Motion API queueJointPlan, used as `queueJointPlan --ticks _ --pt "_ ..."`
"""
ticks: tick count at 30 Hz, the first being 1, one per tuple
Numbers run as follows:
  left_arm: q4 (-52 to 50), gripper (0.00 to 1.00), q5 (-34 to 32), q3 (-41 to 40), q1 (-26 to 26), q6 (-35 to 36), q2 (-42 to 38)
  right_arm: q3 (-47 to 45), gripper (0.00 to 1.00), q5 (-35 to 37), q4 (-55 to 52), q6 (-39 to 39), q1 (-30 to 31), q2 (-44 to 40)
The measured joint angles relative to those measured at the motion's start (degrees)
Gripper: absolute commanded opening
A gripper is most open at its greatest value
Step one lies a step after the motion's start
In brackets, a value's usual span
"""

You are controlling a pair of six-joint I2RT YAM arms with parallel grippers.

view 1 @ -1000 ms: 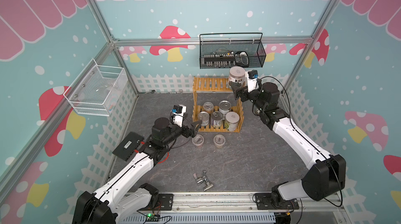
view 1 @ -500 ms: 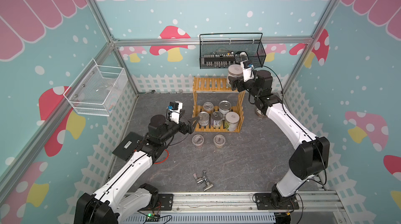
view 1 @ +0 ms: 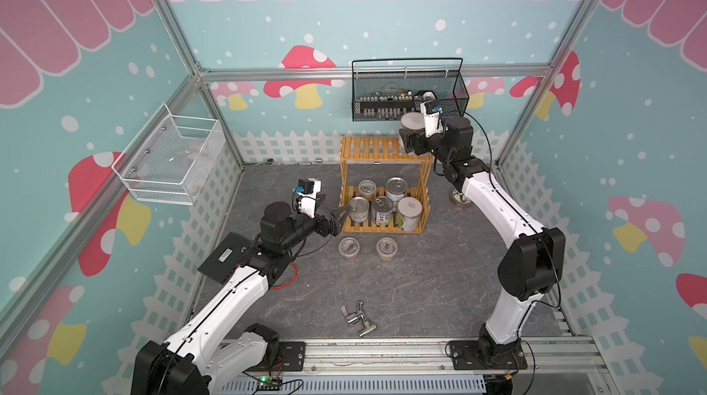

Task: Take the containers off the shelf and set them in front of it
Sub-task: 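Pick up a container from the shelf.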

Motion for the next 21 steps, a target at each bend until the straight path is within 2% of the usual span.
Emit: queueJointPlan --ticks 6,14,21 --pt "0.2 0.99 0.09 0.02 0.15 -0.15 0.0 0.72 0.77 -1.2 -0.46 0.59 0.0 0.42" --pt "1.18 0.99 1.44 0.17 0.5 -1.03 0.11 -1.64 0.73 -3.63 -0.42 -0.04 -0.02 -1.66" --pt "2.23 0.99 2.84 1.4 0.57 -1.6 0.35 -12.41 0.73 -8.07 -0.13 -1.22 0.5 -12.46"
